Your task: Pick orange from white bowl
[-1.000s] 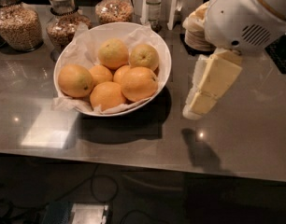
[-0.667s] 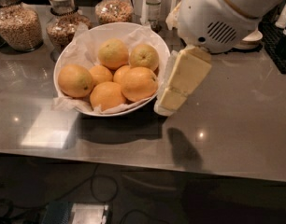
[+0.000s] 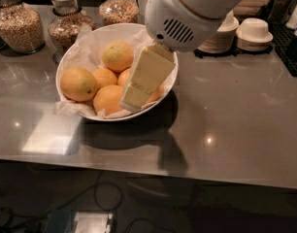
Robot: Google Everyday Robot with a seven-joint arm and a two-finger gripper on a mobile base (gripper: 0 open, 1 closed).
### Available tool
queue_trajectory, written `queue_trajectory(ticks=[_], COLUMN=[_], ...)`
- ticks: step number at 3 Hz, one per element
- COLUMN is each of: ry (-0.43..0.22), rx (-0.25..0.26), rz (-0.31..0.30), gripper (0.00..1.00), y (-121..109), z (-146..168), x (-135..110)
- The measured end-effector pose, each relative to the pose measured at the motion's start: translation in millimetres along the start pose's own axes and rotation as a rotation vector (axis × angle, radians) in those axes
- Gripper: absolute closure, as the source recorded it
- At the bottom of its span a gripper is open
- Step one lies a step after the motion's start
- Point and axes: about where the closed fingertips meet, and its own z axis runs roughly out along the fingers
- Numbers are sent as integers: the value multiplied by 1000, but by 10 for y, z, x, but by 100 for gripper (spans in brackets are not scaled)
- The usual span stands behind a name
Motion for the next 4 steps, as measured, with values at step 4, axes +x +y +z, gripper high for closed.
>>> queue_trajectory(ticks=[4], ry=[-64], rx=[18], rz=[224], gripper=[0], y=[-34], z=[335], x=[217])
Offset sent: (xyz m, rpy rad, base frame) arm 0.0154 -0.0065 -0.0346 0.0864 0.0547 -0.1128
